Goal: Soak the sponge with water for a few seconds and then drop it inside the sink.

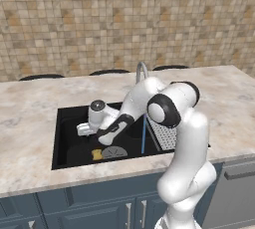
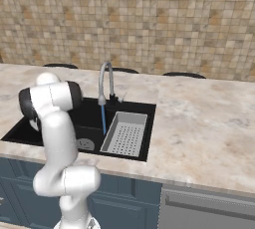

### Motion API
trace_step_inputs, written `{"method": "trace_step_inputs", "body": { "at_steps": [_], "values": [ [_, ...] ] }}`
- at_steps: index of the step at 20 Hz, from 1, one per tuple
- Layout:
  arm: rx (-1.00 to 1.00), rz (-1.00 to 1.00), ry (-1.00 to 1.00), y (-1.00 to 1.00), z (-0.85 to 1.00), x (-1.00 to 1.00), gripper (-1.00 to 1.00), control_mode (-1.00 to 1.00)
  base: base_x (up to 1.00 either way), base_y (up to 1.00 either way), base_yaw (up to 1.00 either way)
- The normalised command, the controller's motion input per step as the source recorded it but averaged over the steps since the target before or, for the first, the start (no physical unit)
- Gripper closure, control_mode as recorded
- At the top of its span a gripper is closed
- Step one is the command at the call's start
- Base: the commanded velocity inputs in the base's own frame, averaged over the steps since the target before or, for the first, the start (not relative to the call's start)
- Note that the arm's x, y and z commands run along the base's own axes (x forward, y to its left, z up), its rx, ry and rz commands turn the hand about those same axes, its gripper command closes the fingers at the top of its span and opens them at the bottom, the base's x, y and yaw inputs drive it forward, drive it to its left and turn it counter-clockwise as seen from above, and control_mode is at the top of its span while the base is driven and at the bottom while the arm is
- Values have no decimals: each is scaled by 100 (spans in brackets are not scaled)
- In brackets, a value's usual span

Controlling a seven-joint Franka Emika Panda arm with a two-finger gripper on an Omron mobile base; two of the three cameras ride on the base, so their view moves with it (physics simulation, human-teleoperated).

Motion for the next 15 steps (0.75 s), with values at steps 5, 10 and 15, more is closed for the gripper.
{"method": "trace_step_inputs", "body": {
  "at_steps": [5, 10, 15],
  "values": [
    [0, 0, -9, 0, 75, -54, -100, -100, 0, 0, 0],
    [0, 2, -3, 0, 87, -36, -100, -100, 0, 0, 0],
    [1, 6, -3, 0, 78, -31, -100, -100, 0, 0, 0]
  ]
}}
